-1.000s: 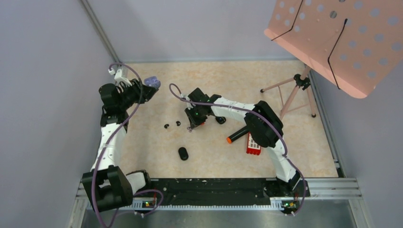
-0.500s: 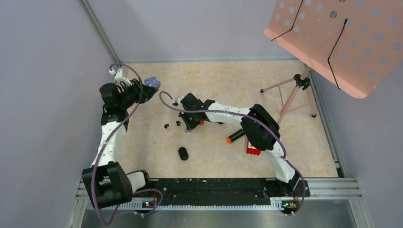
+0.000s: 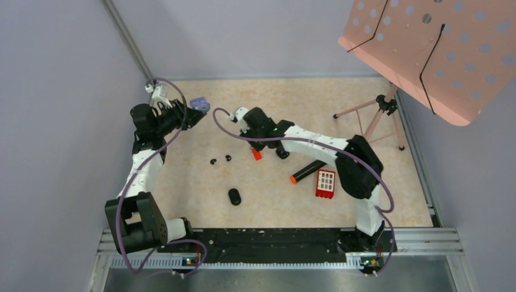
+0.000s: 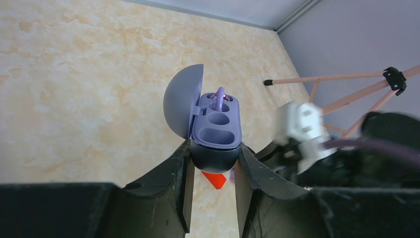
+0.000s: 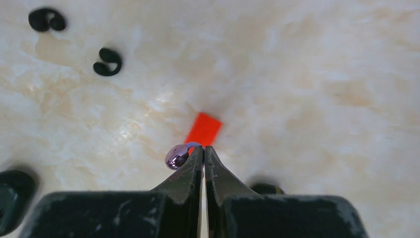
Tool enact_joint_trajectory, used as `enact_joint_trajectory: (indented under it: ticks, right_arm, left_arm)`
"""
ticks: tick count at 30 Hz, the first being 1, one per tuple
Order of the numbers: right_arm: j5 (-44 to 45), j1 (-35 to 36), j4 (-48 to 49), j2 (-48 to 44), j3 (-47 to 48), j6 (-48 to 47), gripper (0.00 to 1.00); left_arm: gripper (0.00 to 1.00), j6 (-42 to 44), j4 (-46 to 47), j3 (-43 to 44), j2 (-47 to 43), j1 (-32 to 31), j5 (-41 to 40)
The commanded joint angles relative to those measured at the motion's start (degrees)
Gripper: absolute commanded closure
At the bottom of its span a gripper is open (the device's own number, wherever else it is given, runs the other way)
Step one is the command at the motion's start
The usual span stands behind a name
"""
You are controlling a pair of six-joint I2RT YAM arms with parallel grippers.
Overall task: Insert the wireless bluetooth earbuds into the charging case
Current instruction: Pick up the earbud from the center of the board, then place the earbud in the charging case.
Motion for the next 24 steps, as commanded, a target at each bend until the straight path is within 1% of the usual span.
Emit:
enact_joint_trajectory:
  ticks: [1, 5, 10, 14, 15, 18, 20, 24]
  right_arm:
    - [4.0, -2.2, 7.7, -14.3, -2.5, -3.4, 1.0]
    - [6.0, -2.6, 11.1, -21.3, -4.8, -5.9, 1.0]
    - [7.1, -2.7, 15.9, -28.7, -6.1, -10.1, 1.0]
    - [8.1, -2.8, 18.6, -31.7, -5.3, -12.7, 1.0]
    - [8.3, -2.7, 19.5, -32.4, -5.2, -13.5, 1.0]
    - [8.2, -2.7, 23.1, -34.4, -5.8, -15.9, 1.0]
    - [8.2, -2.7, 26.6, -35.3, -6.4, -17.4, 1.0]
    - [7.7, -2.7, 30.2, -36.4, -6.1, -19.1, 1.0]
  left_arm:
    - [1.0, 0.1, 5.9, 3.2, 2.9, -1.2, 4.3]
    - [1.0, 0.8, 6.9, 5.2, 5.7, -4.1, 5.4]
    - [1.0, 1.7, 7.5, 7.6, 8.5, -9.2, 7.3]
    - [1.0, 2.6, 7.5, 9.0, 9.3, -12.6, 8.2]
    - [1.0, 2.8, 7.8, 9.1, 9.1, -14.7, 8.2]
    - [1.0, 3.6, 9.5, 9.3, 8.3, -18.0, 8.3]
    - [1.0, 4.6, 9.6, 9.9, 7.8, -19.5, 8.2]
    - [1.0, 5.2, 10.5, 10.6, 7.0, -21.4, 8.3]
